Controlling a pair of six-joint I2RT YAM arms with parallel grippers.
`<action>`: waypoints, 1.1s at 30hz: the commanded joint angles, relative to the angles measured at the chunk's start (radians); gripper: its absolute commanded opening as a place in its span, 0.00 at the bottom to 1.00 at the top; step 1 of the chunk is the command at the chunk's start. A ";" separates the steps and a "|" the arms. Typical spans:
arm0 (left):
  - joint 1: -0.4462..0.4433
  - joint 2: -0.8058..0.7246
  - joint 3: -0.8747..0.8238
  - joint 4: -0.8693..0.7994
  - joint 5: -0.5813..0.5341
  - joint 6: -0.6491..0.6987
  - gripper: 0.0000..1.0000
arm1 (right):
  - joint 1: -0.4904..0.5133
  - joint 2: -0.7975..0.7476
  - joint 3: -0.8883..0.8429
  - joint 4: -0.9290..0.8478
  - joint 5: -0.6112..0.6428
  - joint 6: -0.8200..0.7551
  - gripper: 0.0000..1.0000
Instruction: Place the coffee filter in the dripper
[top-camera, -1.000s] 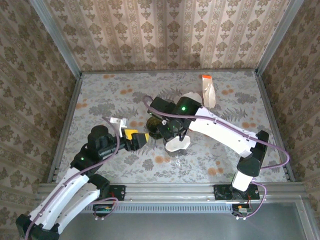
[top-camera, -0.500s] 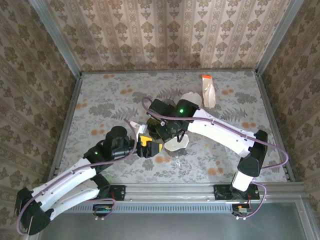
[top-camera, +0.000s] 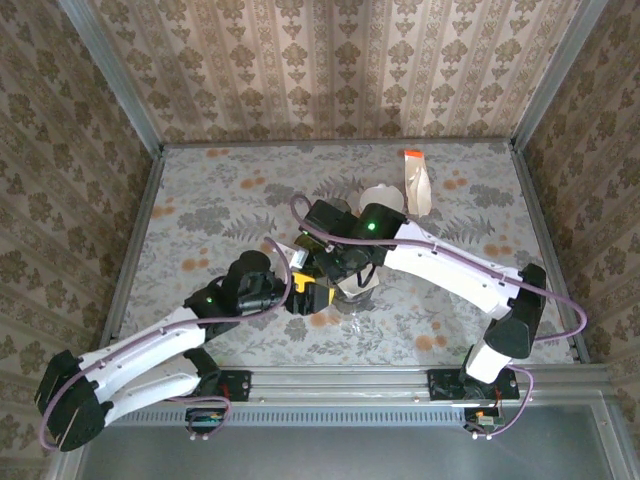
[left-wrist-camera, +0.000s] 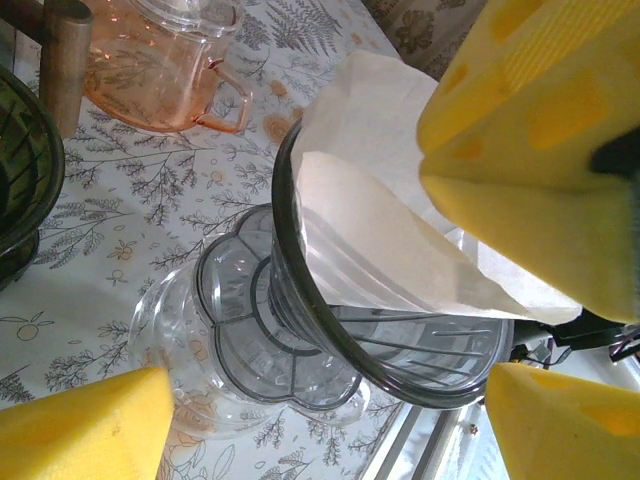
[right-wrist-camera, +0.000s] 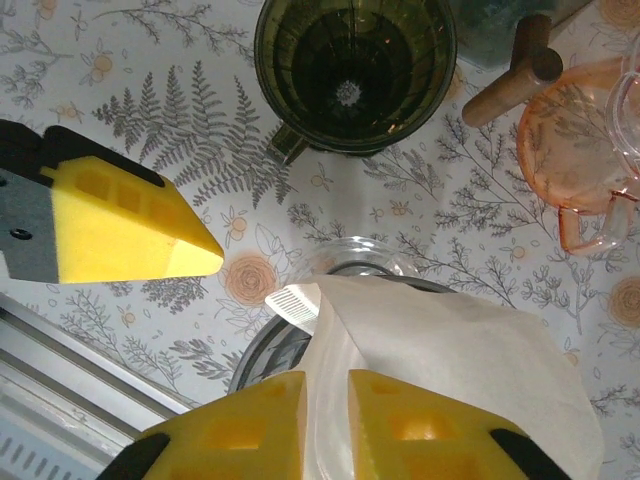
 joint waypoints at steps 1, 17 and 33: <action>-0.005 0.002 0.033 0.026 -0.013 -0.006 0.83 | 0.004 -0.045 -0.018 0.023 0.001 0.020 0.25; 0.018 -0.116 0.078 -0.101 -0.117 0.003 0.89 | 0.022 -0.254 -0.287 0.168 0.164 0.003 0.54; 0.027 0.060 0.182 -0.058 -0.108 0.012 0.85 | 0.082 -0.308 -0.403 0.258 0.143 -0.029 0.25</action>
